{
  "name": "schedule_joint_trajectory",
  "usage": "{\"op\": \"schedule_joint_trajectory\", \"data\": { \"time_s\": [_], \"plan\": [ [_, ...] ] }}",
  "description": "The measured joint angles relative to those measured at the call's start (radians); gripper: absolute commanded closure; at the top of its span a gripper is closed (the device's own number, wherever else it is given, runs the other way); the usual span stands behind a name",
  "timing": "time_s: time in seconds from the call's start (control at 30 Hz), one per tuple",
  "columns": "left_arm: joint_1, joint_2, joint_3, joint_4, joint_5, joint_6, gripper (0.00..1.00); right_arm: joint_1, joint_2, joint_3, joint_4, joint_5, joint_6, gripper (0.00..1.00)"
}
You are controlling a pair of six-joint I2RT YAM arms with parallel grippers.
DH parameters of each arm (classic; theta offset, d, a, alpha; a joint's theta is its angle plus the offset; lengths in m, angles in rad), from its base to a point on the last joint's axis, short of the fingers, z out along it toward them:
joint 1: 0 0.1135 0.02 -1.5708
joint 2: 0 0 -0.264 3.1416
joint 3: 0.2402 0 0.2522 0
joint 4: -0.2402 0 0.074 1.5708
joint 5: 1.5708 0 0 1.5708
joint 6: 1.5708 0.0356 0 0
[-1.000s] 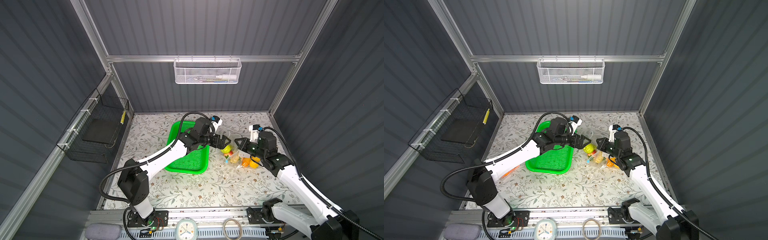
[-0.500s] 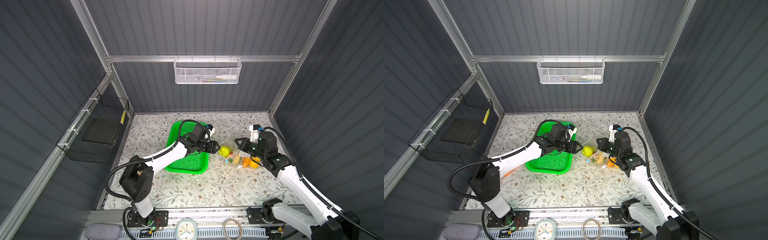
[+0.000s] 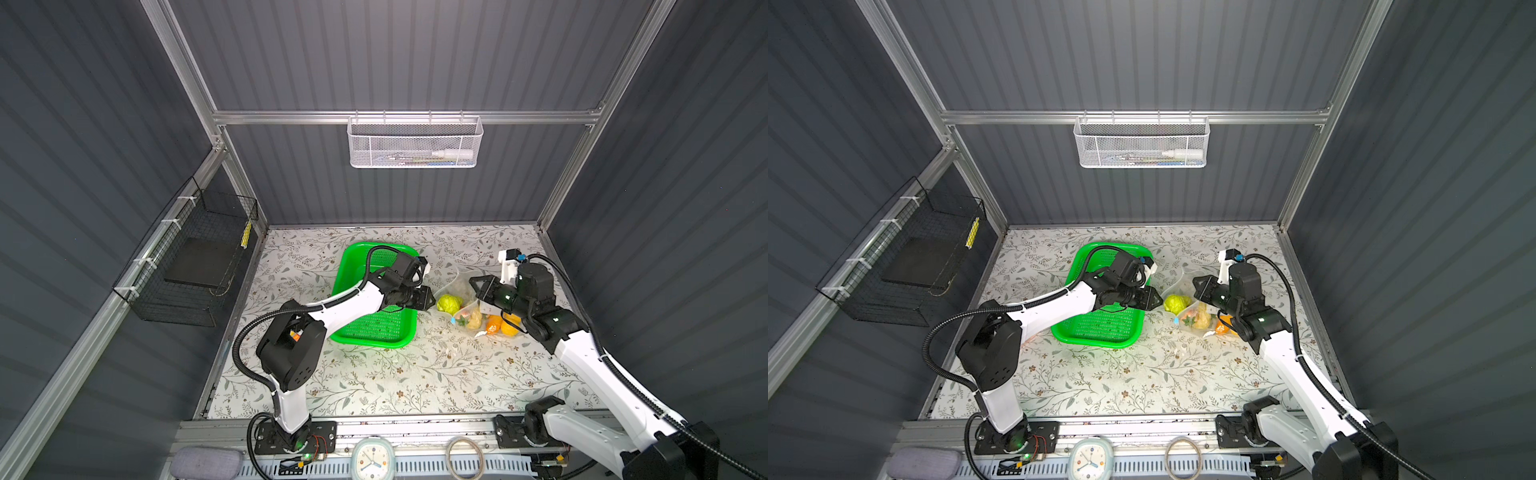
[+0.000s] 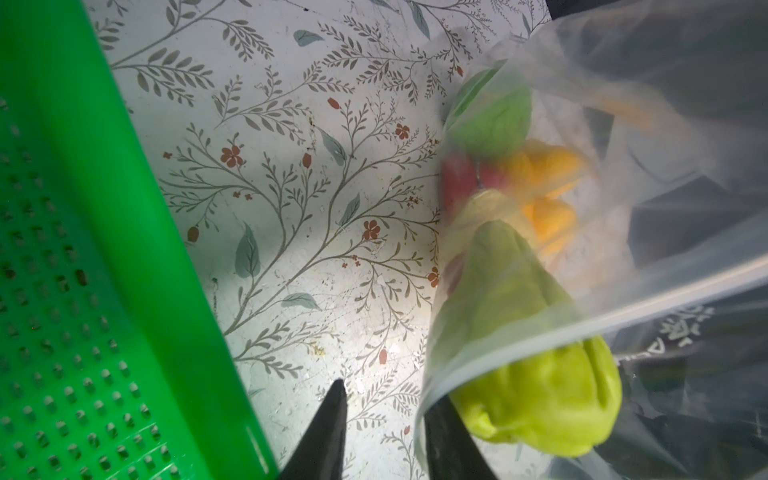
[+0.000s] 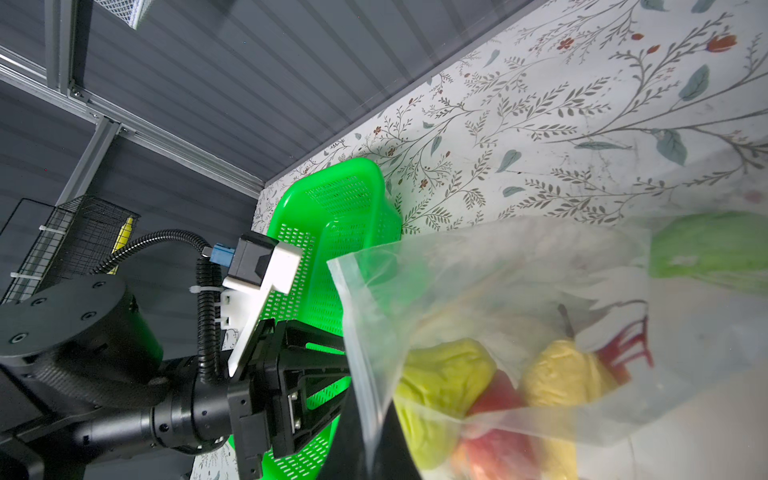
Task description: Place the food in the zip-top bag and seal the zipper
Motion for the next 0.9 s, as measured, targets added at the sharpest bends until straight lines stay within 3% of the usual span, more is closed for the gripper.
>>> {"op": "schedule_joint_trajectory", "data": {
  "time_s": [0.27, 0.6, 0.9],
  "plan": [
    [0.000, 0.020, 0.041, 0.013, 0.049, -0.024, 1.00, 0.000, 0.000, 0.000, 0.000, 0.000, -0.001, 1.00],
    [0.000, 0.018, 0.094, 0.025, 0.076, -0.031, 1.00, 0.000, 0.000, 0.010, -0.015, 0.016, -0.017, 1.00],
    [0.021, -0.069, 0.223, -0.011, -0.006, 0.033, 1.00, 0.000, -0.008, 0.095, -0.057, 0.011, -0.032, 1.00]
  ]
}}
